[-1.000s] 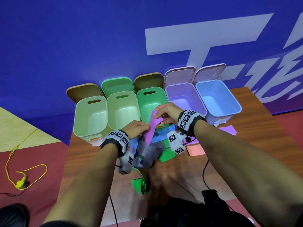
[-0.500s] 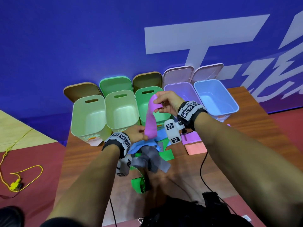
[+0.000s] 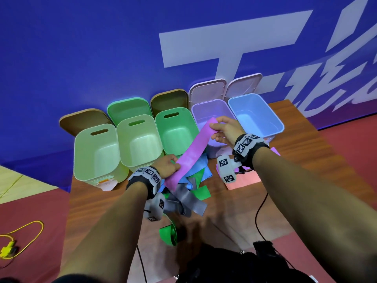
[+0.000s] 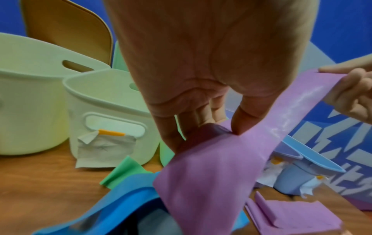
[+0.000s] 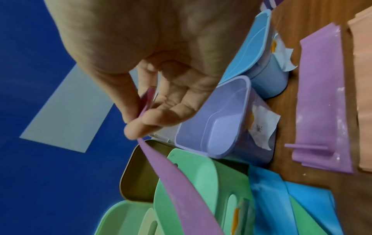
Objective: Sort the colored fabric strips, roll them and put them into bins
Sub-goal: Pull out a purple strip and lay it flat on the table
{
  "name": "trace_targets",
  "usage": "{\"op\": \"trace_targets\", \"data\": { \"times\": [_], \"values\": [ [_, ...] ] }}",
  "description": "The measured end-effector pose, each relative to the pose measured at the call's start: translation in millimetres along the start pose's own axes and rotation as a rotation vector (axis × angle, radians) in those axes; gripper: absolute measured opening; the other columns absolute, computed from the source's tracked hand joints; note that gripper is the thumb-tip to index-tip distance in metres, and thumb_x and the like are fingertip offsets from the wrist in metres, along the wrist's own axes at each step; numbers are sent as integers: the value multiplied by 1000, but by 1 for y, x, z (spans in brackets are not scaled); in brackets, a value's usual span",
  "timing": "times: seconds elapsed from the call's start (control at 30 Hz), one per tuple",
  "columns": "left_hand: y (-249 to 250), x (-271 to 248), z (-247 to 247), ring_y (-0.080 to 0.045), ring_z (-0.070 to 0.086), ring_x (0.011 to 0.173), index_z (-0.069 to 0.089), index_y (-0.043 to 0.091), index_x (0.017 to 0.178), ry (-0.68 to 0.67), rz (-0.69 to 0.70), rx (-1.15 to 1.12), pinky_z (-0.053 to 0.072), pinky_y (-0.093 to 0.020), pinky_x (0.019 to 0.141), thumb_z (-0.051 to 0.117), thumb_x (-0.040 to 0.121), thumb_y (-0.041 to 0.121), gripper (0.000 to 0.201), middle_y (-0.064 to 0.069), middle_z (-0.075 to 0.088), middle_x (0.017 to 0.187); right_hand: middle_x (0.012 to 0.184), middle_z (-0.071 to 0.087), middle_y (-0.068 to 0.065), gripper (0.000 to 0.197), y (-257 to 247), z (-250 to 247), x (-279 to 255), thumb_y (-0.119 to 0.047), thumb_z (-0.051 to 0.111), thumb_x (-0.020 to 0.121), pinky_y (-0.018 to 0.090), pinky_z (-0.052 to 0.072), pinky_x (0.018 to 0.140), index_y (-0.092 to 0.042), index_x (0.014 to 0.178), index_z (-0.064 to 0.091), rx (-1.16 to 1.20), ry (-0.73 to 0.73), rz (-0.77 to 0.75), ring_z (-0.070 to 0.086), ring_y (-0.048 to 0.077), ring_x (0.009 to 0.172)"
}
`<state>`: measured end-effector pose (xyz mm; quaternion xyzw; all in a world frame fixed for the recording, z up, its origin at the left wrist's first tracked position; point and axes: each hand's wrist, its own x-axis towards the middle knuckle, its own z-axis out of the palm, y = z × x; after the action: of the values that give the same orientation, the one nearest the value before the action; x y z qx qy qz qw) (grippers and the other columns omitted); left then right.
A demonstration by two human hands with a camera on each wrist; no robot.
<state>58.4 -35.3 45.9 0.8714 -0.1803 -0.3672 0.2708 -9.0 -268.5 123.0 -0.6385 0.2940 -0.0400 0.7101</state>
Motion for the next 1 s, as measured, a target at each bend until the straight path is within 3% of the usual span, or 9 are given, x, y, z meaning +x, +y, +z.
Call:
{"op": "trace_targets", "data": {
  "times": [0.07, 0.13, 0.2, 0.37, 0.6, 0.7, 0.77, 0.9, 1.0],
  "values": [
    [5, 4, 3, -23, 59, 73, 60, 17, 96, -7, 2, 24, 51, -34, 71, 60, 87, 27, 14, -10, 68, 85, 64, 63, 8, 13, 4, -11, 0, -6, 64, 94, 19, 46, 44, -16, 88, 58, 8, 34, 1, 60, 14, 46],
    [8, 10, 7, -20, 56, 76, 62, 15, 96, -12, 14, 74, 45, -28, 72, 60, 91, 22, 8, -5, 65, 85, 65, 62, 6, 14, 7, -24, 1, -8, 61, 95, 20, 46, 44, -18, 86, 57, 36, 67, 16, 60, 15, 46],
    [9, 16, 13, -17, 54, 75, 62, 18, 88, -18, 26, 88, 43, -26, 72, 62, 92, 24, 8, -2, 63, 82, 63, 61, 5, 17, 10, -38, 2, -7, 59, 95, 20, 46, 44, -19, 83, 56, 60, 114, 43, 61, 16, 45],
    [16, 40, 39, -15, 49, 64, 56, 21, 69, -60, 44, 31, 38, -23, 59, 67, 92, 36, 29, 4, 54, 64, 48, 58, 3, 19, 26, -78, 4, -4, 56, 95, 17, 46, 42, -18, 83, 58, 86, 246, 71, 58, 12, 38],
    [44, 72, 74, -20, 51, 75, 54, 21, 64, -66, 35, 170, 35, -28, 68, 62, 91, 53, 42, -1, 56, 74, 46, 51, 8, 22, 46, -140, 29, 2, 57, 93, 18, 40, 38, -13, 77, 57, 73, 359, 111, 50, 17, 32],
    [60, 90, 87, -21, 54, 82, 60, 23, 78, -87, -1, 117, 36, -27, 71, 64, 92, 38, 21, -1, 60, 85, 49, 51, 7, 25, 53, -169, 42, 3, 57, 92, 17, 39, 39, -14, 73, 56, 46, 396, 120, 50, 17, 32],
    [68, 96, 93, -21, 51, 79, 59, 21, 80, -111, -5, 69, 36, -27, 69, 63, 90, 22, 11, 1, 56, 78, 53, 53, 8, 24, 58, -183, 47, 2, 57, 92, 18, 38, 40, -14, 73, 56, 18, 417, 134, 52, 19, 36],
    [81, 110, 107, -18, 51, 65, 58, 23, 75, -139, 5, 40, 42, -26, 63, 65, 86, 12, 18, 4, 56, 67, 57, 54, 9, 21, 74, -216, 60, 0, 57, 90, 20, 37, 42, -14, 74, 59, -33, 466, 172, 52, 18, 38],
    [85, 122, 120, -18, 54, 75, 62, 22, 74, -113, 3, -30, 44, -24, 72, 65, 81, 8, 15, 7, 60, 71, 58, 54, 10, 24, 90, -237, 70, 1, 56, 89, 22, 37, 43, -15, 71, 60, -57, 493, 208, 52, 21, 41]
  ]
}}
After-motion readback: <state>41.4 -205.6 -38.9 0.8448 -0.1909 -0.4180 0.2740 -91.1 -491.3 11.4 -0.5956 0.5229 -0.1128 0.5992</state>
